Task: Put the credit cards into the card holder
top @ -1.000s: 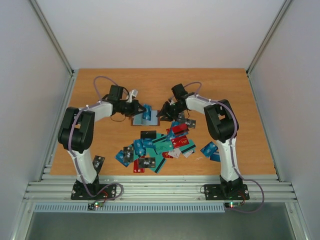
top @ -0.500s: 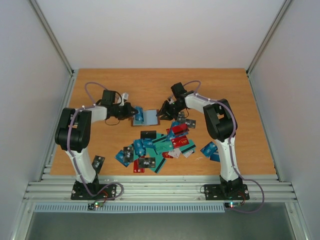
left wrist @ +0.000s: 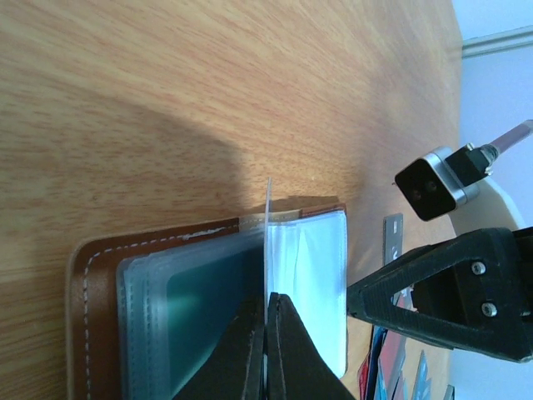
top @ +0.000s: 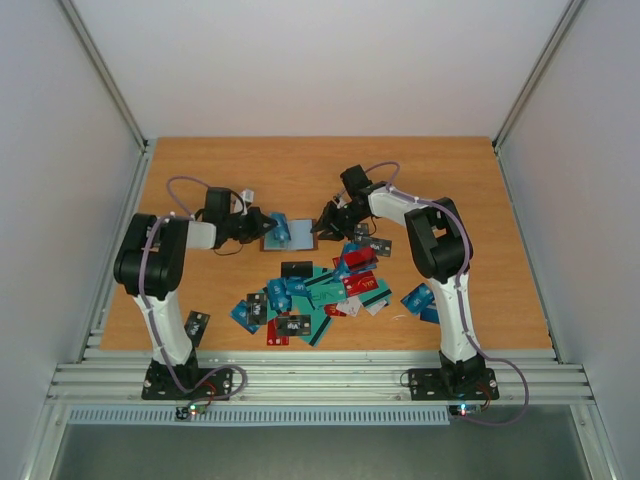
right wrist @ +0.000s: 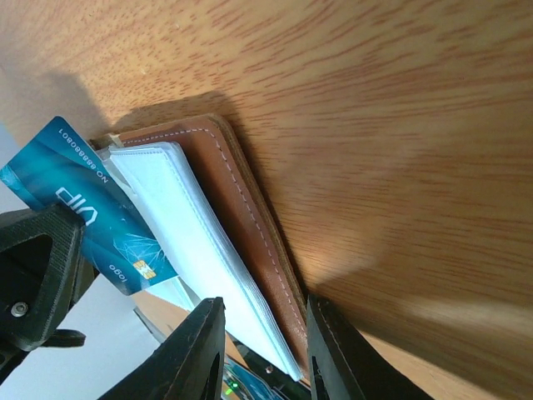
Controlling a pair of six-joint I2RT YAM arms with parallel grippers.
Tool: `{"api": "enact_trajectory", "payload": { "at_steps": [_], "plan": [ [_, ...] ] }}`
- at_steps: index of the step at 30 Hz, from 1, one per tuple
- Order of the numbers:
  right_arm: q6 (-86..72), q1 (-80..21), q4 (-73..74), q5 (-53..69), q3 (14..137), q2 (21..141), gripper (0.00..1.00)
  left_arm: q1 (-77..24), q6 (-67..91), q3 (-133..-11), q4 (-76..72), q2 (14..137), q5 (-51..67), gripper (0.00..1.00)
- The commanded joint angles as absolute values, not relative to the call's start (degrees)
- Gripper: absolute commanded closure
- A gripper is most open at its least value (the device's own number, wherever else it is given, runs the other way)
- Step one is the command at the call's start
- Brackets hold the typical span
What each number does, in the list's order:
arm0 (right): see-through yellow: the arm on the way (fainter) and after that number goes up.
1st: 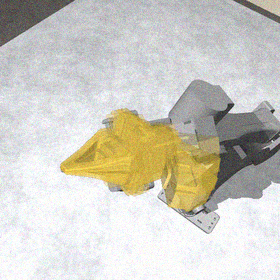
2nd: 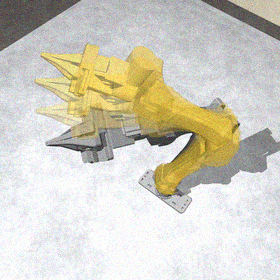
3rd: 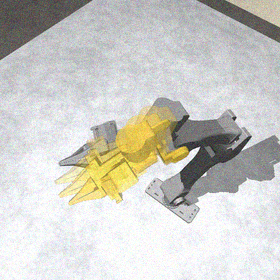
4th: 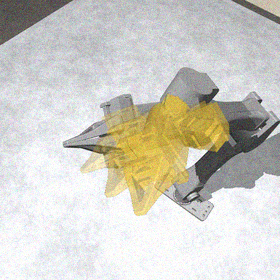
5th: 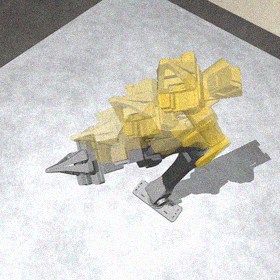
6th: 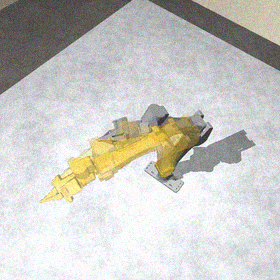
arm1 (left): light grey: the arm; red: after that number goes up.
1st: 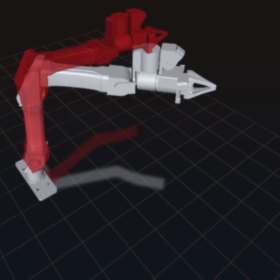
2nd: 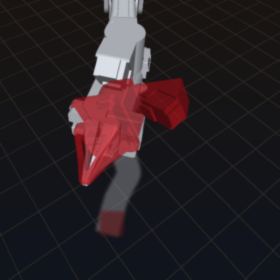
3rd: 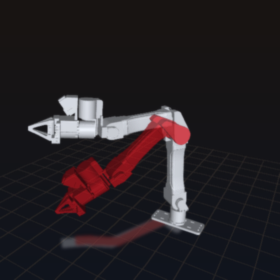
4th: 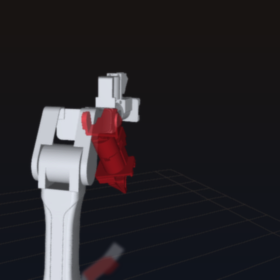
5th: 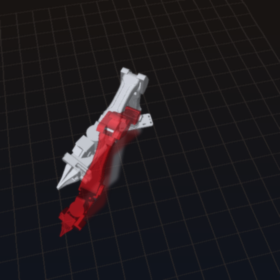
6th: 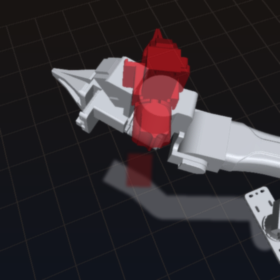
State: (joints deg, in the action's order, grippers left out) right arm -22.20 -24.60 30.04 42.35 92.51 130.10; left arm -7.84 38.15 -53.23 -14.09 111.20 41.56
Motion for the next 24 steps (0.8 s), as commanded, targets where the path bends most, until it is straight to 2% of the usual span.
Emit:
{"api": "enact_trajectory", "payload": {
  "at_steps": [1,24],
  "plan": [
    [-22.35,-25.49,33.12,40.17,92.11,132.98,0.71,-8.33,39.09,-52.61,-20.8,113.31,41.3,1.0],
    [-22.71,-25.49,32.15,40.6,92.33,133.52,0.71,-9.12,41.18,-48.95,-21.47,111.67,44.18,1.0]
  ]
}}
